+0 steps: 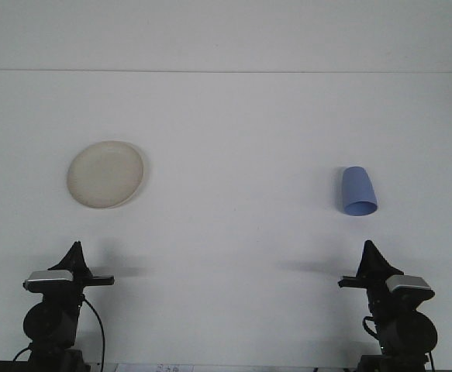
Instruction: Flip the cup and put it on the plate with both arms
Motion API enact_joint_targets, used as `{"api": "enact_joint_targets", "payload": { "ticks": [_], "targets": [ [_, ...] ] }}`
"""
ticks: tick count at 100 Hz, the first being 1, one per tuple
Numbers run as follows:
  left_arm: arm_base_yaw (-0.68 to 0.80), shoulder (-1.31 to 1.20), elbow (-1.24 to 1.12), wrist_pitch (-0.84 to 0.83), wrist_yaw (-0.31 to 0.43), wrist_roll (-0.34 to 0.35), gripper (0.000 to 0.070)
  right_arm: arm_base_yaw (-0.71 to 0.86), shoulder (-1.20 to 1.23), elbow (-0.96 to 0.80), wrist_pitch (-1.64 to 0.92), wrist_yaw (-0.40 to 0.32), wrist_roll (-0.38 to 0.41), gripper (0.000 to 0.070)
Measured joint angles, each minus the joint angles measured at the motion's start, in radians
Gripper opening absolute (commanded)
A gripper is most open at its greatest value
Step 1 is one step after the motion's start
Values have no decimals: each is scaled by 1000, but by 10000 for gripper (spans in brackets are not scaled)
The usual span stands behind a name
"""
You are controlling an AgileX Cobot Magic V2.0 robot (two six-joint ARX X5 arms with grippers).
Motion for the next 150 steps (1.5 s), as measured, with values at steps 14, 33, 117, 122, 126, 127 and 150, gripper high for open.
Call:
{"api": "enact_joint_targets", "payload": {
  "ticks": [14, 33, 117, 122, 126, 127, 150],
  "targets": [
    [0, 0, 0, 0, 0, 0, 15, 0, 101, 166, -37, 42, -42, 556],
    [0, 0, 0, 0, 0, 0, 15, 0, 322, 328, -107, 93, -177, 552],
    [0, 0, 0, 0, 0, 0, 15, -74, 1085, 352, 233, 235, -437, 476],
    [0, 0, 0, 0, 0, 0, 15, -92, 1119, 352, 275, 211, -444, 476],
    [0, 0, 0, 0, 0, 0, 15, -106, 1146, 352, 311, 189, -448, 476],
    [0, 0, 0, 0, 0, 0, 15, -110, 1153, 352, 320, 183, -450, 476],
    [0, 0, 0, 0, 0, 0, 15, -184, 1324, 352, 560, 57, -462, 476]
  ]
}}
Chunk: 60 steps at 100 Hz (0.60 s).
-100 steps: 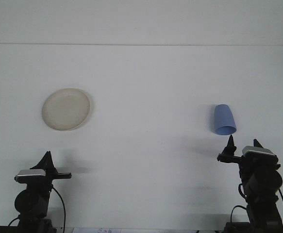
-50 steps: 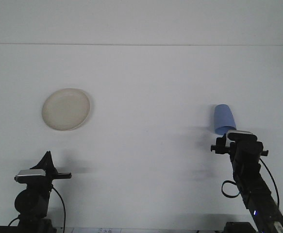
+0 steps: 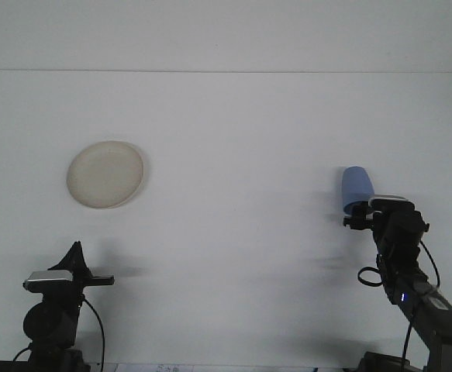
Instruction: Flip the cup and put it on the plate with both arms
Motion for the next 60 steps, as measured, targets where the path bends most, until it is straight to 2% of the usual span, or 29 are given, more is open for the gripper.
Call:
{"api": "enact_joint_targets", "payload": {
  "ticks": [6, 12, 29, 37, 43, 60],
  "targets": [
    [0, 0, 0, 0, 0, 0, 15, -14, 42, 0, 57, -31, 0, 469],
    [0, 0, 0, 0, 0, 0, 15, -25, 86, 0, 117, -60, -1, 424],
    [0, 0, 0, 0, 0, 0, 15, -34, 186, 0, 266, -142, -3, 208],
    [0, 0, 0, 0, 0, 0, 15, -34, 210, 0, 301, -144, -3, 78],
    [0, 0, 0, 0, 0, 0, 15, -34, 212, 0, 303, -144, -3, 7],
    [0, 0, 0, 0, 0, 0, 15, -34, 188, 0, 289, -167, 7, 2]
  ]
}}
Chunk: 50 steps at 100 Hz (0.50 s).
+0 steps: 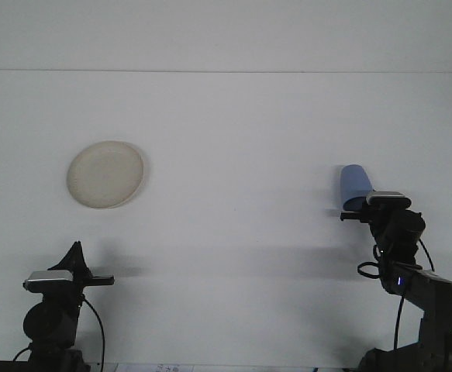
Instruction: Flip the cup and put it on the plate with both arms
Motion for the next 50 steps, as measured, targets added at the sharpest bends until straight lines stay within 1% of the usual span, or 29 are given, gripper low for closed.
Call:
{"api": "enact_joint_targets", "payload": {
  "ticks": [9, 26, 37, 50],
  "targets": [
    [0, 0, 0, 0, 0, 0, 15, 0, -73, 0, -55, 0, 31, 2],
    [0, 0, 0, 0, 0, 0, 15, 18, -319, 3, -256, 0, 134, 2],
    [0, 0, 0, 0, 0, 0, 15, 61, -495, 74, -563, 1, 178, 2],
    [0, 0, 0, 0, 0, 0, 15, 148, -639, 261, -959, 0, 190, 2]
  ]
}}
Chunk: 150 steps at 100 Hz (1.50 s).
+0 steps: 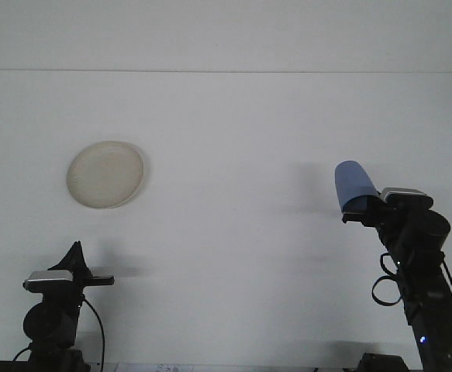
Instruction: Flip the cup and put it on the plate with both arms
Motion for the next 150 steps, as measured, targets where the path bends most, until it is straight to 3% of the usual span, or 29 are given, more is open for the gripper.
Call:
{"api": "enact_joint_targets", "payload": {
  "ticks": [21, 37, 61, 75, 120, 127, 141, 150],
  "targets": [
    [0, 0, 0, 0, 0, 0, 15, 227, 62, 336, -553, -2, 0, 2],
    [0, 0, 0, 0, 0, 0, 15, 449, 199, 515, -826, -2, -2, 2],
    [0, 0, 0, 0, 0, 0, 15, 713, 421, 618, -969, 5, -11, 2],
    [0, 0, 0, 0, 0, 0, 15, 821, 551, 680, -1032, 47, -27, 2],
    [0, 0, 0, 0, 0, 0, 15, 978, 774, 731, -1121, 55, -85, 6],
    [0, 0, 0, 0, 0, 0, 15, 988, 785, 731, -1122, 55, -91, 63],
    [0, 0, 0, 0, 0, 0, 15, 995, 793, 731, -1122, 54, -93, 364],
    [0, 0, 0, 0, 0, 0, 15, 996, 793, 731, -1115, 55, -95, 391]
  ]
}}
